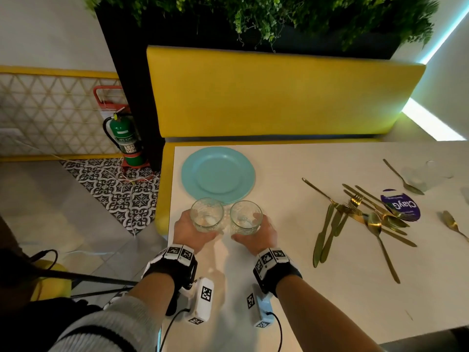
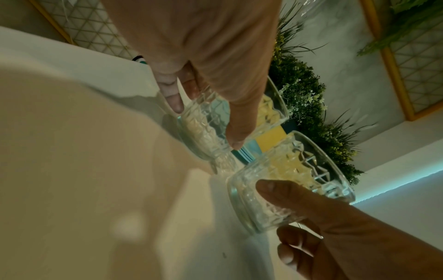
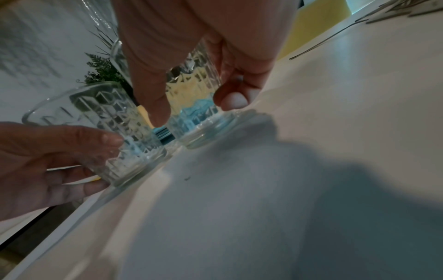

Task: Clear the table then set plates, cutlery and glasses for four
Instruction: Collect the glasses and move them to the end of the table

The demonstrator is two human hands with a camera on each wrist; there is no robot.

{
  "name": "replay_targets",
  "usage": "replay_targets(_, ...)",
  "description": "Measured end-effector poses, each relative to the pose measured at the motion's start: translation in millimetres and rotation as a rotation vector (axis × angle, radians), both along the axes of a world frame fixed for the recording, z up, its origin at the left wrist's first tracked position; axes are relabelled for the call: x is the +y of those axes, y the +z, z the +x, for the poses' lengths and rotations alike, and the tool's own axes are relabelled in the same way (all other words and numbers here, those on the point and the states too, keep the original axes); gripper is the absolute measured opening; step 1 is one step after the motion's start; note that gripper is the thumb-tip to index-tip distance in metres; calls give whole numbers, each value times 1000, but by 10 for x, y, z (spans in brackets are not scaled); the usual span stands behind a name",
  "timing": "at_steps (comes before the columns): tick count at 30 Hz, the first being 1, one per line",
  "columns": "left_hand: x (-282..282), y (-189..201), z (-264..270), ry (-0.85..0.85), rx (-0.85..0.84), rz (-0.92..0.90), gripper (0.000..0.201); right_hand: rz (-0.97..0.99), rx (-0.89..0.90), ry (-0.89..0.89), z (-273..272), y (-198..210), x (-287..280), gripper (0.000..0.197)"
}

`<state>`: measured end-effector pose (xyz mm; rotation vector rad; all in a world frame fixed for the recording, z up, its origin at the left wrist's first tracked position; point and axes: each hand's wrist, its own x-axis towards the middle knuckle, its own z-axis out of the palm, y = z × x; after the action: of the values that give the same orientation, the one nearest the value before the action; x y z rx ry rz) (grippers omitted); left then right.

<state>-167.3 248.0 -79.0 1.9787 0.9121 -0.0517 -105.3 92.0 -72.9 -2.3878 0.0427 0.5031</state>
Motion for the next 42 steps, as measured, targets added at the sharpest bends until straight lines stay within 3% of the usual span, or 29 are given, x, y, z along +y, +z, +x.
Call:
replay_targets(8,54,11,74,6,-10,-16,85,26,16,-4,73,25,141,84)
replay_targets(16,121,-161,155,22,-79,-8,101,62,70,7,159,-4,151,81)
replay_targets(18,159,-327,183,20,-88,-22,105,51,72,19,173,-15,152,80)
replay_targets(21,293,-739,276,6,-78,-3,96,56,69,29,179,-37,153,82)
replay_targets(26,11,75,86,46,-22,51,118,81,134,24,195,-91,108,92)
replay_targets(31,-180,380,40,174,-340,227,149,141,202,-62,224,37,-140,90)
replay_targets(33,-250,483,166,149,-428,262,139,161,181,-80,255,181,-296,82)
replay_targets(40,-1048,1111,822,-156,-590,157,42,237,55,-204,543,723,-1139,33)
replay_targets(42,-1383,1209,1036,-326,-542,148,33,253,16,-290,657,854,-1499,13)
